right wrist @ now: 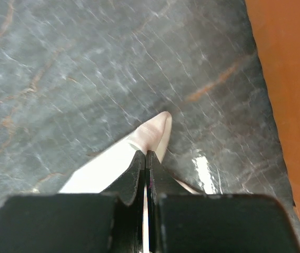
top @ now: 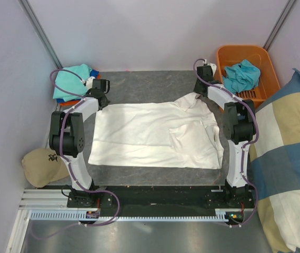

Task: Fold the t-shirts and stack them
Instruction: Fold the tshirt

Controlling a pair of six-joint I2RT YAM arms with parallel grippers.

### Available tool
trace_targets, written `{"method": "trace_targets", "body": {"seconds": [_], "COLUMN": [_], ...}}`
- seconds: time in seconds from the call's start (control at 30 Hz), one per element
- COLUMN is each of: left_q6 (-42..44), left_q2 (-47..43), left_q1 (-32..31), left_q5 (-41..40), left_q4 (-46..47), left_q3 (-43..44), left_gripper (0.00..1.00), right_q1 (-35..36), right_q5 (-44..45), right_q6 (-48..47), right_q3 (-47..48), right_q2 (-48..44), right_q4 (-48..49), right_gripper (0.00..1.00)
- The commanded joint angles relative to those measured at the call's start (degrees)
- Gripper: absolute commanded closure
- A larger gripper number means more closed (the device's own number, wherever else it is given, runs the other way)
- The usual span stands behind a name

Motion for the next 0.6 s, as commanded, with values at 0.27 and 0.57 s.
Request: {"method": "trace_targets", "body": {"seconds": [0.27, 0.57], "left_q6": [0.9, 0.1], "left_q2": [-7.7, -11.5], "left_q1": [0.8, 0.8], "left_q5": [-0.5, 1.2], "left_q4": [0.1, -1.3], "left_q3": [-0.8, -4.0], "left_gripper": [0.98, 0.98], "right_q1": [-1.7, -1.7], "right_q5": [4.7, 4.7], "right_q6": [2.5, 4.7], "right_q3": [-8.3, -16.4], "right_q2": [-15.9, -26.5], "right_q4": [1.1, -0.1], "right_gripper": [1.0, 1.0]}}
